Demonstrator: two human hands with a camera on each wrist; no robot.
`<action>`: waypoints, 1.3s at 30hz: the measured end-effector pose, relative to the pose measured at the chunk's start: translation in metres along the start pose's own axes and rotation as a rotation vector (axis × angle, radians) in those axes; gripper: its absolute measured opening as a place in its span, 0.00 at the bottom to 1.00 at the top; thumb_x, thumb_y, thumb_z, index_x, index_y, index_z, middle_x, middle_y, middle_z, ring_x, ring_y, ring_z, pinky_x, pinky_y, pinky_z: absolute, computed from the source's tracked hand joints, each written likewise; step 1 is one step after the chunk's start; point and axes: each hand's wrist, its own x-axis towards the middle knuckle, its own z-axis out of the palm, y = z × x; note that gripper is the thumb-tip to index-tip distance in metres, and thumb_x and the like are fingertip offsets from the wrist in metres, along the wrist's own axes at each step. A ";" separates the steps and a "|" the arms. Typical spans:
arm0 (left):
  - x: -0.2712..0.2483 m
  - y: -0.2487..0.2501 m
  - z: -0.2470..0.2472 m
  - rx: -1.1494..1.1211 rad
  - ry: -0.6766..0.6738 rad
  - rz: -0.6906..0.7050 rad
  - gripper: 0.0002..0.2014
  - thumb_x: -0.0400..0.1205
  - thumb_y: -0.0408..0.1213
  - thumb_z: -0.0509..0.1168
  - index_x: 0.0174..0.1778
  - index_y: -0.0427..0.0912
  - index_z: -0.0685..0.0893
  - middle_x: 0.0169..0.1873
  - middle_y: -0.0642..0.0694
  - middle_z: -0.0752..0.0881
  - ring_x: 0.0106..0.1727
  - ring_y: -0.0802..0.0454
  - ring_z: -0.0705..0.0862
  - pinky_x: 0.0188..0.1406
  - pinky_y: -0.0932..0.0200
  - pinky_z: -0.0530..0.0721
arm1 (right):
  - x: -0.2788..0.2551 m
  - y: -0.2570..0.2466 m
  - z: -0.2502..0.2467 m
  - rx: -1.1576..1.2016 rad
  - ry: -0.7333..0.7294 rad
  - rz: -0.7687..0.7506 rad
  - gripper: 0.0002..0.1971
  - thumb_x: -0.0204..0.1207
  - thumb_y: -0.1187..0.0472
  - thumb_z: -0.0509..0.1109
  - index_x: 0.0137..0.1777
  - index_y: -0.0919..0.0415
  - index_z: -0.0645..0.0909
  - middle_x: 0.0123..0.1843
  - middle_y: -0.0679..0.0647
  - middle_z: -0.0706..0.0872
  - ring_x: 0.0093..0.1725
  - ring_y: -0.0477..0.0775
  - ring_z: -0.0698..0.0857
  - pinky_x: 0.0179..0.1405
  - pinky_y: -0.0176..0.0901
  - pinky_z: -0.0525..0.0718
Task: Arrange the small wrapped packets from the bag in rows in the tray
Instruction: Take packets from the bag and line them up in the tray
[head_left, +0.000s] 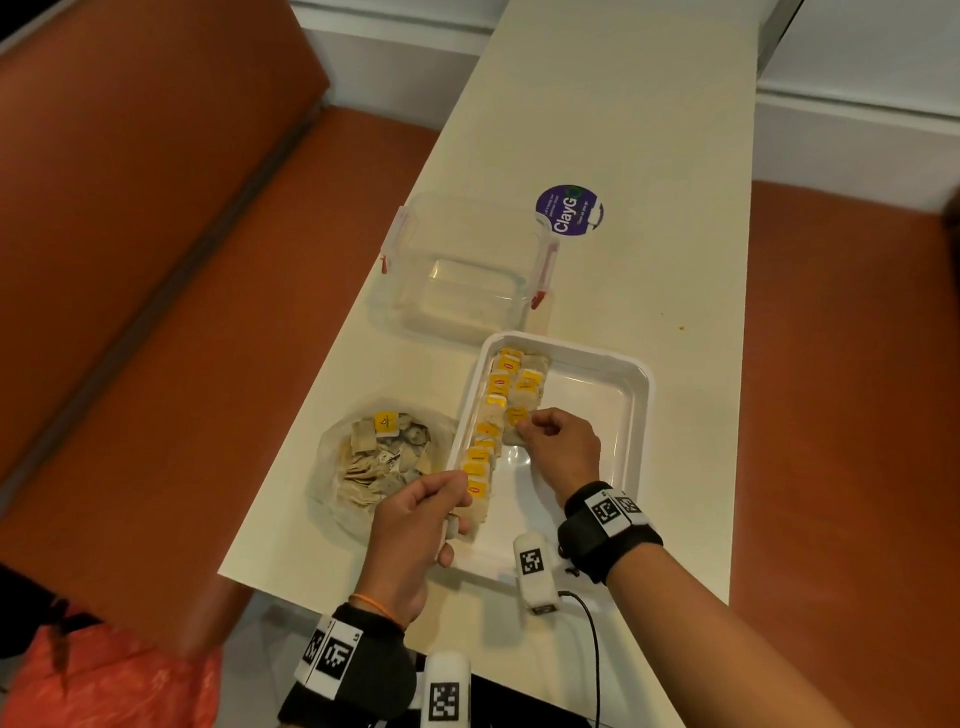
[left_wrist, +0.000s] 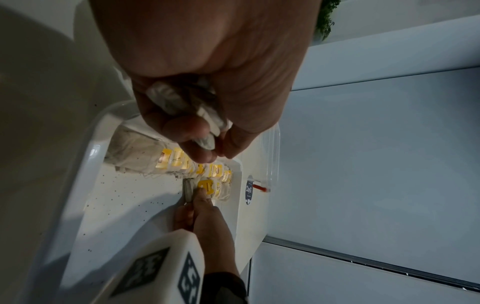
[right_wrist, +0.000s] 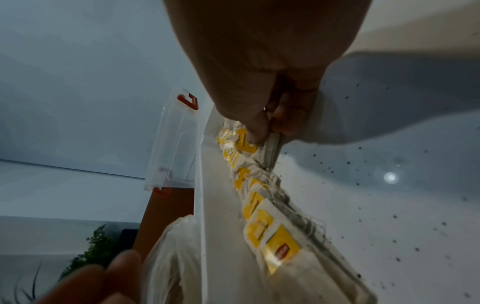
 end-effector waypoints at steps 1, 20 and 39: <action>0.000 0.000 0.000 0.000 -0.001 -0.003 0.08 0.84 0.38 0.75 0.56 0.41 0.93 0.41 0.44 0.90 0.34 0.54 0.84 0.23 0.59 0.70 | -0.001 -0.001 0.000 -0.007 0.014 -0.002 0.04 0.78 0.58 0.81 0.51 0.55 0.92 0.44 0.47 0.91 0.46 0.48 0.89 0.50 0.37 0.84; -0.003 0.014 0.009 -0.207 -0.017 -0.137 0.18 0.84 0.47 0.73 0.62 0.36 0.89 0.47 0.38 0.91 0.39 0.48 0.88 0.24 0.58 0.75 | -0.007 -0.006 -0.003 -0.094 0.045 -0.106 0.18 0.68 0.57 0.88 0.52 0.54 0.83 0.48 0.48 0.87 0.46 0.49 0.87 0.38 0.25 0.77; -0.007 0.014 -0.001 -0.295 -0.447 -0.170 0.38 0.68 0.24 0.63 0.80 0.41 0.81 0.72 0.31 0.86 0.70 0.37 0.86 0.62 0.46 0.87 | -0.107 -0.071 -0.065 -0.481 -0.665 -0.506 0.28 0.67 0.52 0.88 0.67 0.38 0.86 0.56 0.38 0.84 0.47 0.45 0.85 0.49 0.39 0.87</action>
